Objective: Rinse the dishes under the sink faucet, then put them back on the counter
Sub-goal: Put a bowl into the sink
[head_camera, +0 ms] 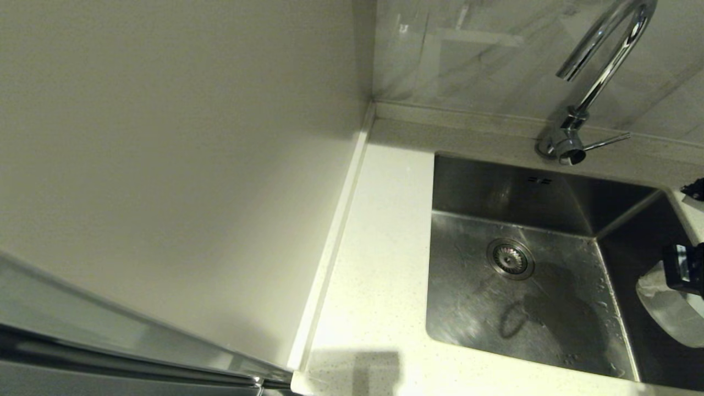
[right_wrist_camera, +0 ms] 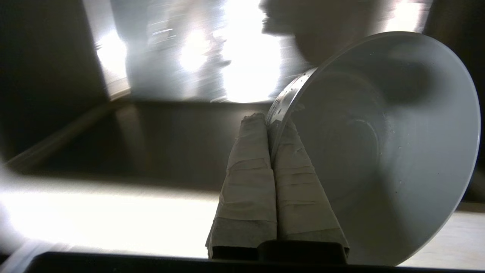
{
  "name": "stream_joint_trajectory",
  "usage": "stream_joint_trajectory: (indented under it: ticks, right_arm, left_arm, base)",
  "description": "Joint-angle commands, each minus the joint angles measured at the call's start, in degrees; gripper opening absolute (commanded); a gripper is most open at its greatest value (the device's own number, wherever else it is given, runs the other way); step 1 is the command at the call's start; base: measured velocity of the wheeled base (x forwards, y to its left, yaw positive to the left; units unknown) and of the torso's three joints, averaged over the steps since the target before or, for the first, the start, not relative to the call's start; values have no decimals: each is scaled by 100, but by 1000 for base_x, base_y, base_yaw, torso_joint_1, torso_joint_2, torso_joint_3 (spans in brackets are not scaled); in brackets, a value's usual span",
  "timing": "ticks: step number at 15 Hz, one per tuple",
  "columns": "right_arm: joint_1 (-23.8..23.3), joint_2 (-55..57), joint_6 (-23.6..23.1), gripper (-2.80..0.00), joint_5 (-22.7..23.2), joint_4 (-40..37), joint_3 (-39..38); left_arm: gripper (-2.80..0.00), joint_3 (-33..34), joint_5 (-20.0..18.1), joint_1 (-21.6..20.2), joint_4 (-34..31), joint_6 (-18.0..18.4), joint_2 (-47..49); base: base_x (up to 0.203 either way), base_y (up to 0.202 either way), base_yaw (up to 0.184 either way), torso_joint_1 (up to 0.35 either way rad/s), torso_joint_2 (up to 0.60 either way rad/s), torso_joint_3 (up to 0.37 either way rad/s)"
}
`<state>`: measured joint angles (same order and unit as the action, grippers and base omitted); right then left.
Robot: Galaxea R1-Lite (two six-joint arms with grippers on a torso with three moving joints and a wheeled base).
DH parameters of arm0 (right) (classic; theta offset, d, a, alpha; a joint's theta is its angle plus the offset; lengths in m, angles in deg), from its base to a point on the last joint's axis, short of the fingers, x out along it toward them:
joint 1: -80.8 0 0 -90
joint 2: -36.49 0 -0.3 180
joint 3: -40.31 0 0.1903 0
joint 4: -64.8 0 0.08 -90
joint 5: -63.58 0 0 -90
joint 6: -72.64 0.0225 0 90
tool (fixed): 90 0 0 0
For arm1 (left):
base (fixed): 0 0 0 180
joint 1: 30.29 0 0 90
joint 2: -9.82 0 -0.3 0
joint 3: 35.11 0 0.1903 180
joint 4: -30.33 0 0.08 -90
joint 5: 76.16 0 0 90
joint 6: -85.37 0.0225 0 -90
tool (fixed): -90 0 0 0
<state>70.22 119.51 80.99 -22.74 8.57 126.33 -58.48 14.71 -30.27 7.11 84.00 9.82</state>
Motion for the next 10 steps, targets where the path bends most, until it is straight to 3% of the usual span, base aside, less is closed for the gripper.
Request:
stream_joint_trajectory:
  ticks: [1,4,10]
  right_arm:
    - [198,481,-39,-280,-1012,761,-270]
    - [229,856,-1136,-280,-1334,1651,-291]
    - [373,2305,-1437,-280,-1468,1889,567]
  left_arm:
    - [-280,0,1,-2,3,-4,-18]
    - [-280,0,1,3,3,-2,-24]
    - [-280,0,3,4,3,-2,-18]
  base:
    - [0,0,0,0,0,0]
    - [0,0,0,0,0,0]
    - [0,0,0,0,0,0]
